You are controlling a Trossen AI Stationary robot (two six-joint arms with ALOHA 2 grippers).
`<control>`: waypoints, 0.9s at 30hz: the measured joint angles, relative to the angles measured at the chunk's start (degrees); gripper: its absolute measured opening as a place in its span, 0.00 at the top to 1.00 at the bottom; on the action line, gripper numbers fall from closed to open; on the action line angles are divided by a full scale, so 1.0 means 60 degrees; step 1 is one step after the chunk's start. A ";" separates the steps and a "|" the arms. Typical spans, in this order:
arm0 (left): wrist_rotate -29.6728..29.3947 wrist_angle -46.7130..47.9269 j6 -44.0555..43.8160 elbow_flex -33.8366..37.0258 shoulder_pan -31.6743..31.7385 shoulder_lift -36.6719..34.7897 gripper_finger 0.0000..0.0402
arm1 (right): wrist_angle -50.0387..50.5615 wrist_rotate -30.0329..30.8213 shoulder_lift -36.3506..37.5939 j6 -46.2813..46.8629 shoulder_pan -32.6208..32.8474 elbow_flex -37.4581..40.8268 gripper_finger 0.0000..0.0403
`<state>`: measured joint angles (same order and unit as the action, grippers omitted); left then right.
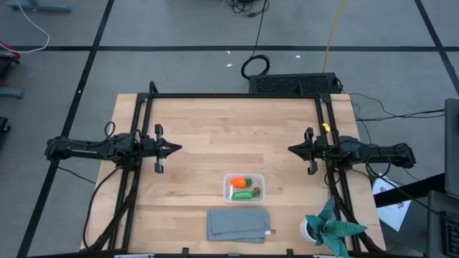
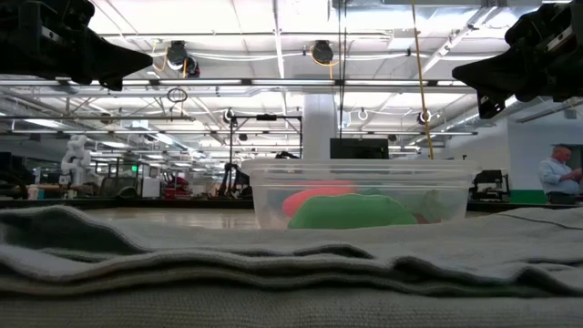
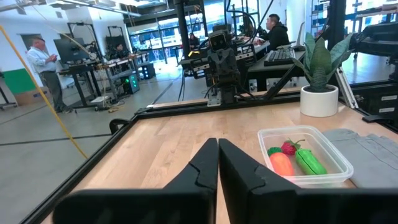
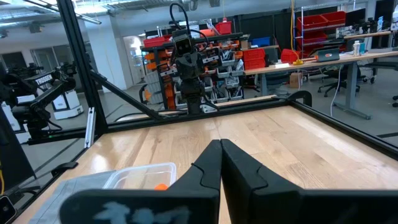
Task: Pick and placing Produce into tupperware
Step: Return to Home Position
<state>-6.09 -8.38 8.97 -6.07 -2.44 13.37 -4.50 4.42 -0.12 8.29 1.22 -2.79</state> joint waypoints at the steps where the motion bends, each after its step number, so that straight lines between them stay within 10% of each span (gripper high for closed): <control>1: 0.0000 0.0000 -0.0002 0.0000 0.0000 0.0000 0.95 | -0.0001 -0.0001 0.0000 0.0002 0.0001 0.0000 1.00; 27: -0.0002 0.0000 -0.0001 0.0004 0.0000 0.0000 0.93 | -0.0001 0.0001 0.0000 0.0003 0.0000 0.0000 1.00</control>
<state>-6.10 -8.38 8.97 -6.04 -2.44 13.37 -4.50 4.42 -0.12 8.31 1.22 -2.79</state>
